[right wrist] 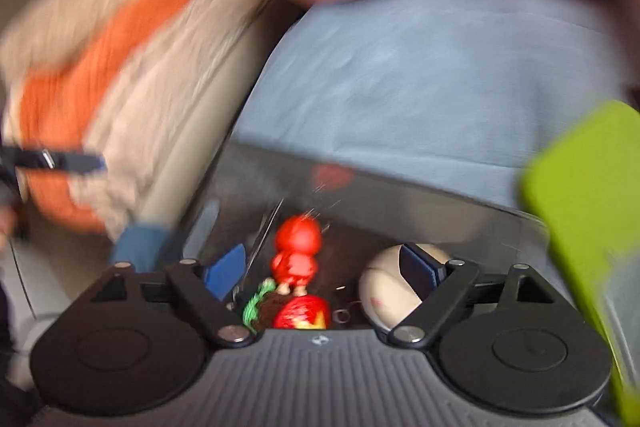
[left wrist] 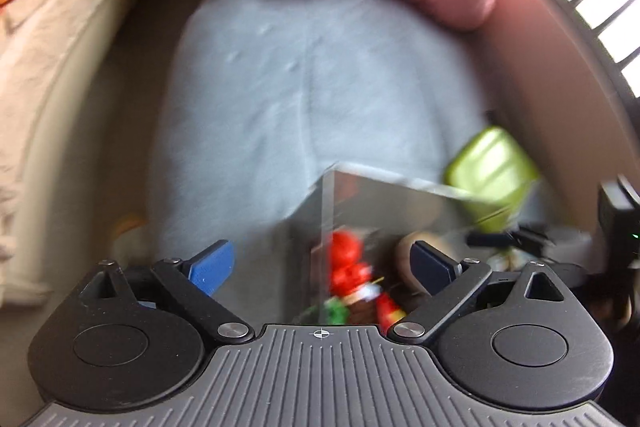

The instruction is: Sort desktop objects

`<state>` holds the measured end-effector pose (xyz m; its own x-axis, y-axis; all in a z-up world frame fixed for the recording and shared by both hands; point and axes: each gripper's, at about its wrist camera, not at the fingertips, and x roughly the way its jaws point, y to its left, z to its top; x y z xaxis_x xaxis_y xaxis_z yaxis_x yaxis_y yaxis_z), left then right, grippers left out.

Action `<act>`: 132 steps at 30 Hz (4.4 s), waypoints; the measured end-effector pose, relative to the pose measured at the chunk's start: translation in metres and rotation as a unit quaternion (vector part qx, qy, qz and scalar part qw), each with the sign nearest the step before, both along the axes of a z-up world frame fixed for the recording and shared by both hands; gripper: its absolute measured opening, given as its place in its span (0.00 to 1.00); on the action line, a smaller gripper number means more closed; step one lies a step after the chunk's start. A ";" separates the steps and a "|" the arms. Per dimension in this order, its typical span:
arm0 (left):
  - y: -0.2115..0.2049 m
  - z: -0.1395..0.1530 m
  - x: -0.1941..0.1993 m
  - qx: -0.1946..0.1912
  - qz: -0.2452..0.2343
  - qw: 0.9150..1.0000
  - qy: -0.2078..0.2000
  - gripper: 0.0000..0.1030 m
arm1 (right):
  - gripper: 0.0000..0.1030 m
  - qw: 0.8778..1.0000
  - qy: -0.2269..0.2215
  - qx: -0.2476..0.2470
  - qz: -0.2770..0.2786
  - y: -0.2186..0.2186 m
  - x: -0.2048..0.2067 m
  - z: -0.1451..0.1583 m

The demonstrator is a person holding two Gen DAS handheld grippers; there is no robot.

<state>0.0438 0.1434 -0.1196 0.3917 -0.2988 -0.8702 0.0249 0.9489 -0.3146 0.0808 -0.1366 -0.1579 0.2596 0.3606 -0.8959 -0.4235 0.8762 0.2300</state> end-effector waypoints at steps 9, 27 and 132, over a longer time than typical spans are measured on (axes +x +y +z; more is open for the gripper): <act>-0.028 -0.018 -0.040 -0.031 -0.065 0.997 0.029 0.95 | 0.74 0.985 0.060 -0.149 0.061 0.097 0.038 -0.106; -0.049 -0.027 -0.046 -0.034 -0.107 0.993 0.043 0.95 | 0.50 0.951 0.205 0.072 -0.222 0.041 0.053 -0.113; -0.010 -0.043 -0.005 -0.200 0.037 0.976 0.084 1.00 | 0.48 0.904 -0.023 -0.379 0.198 0.043 -0.046 -0.112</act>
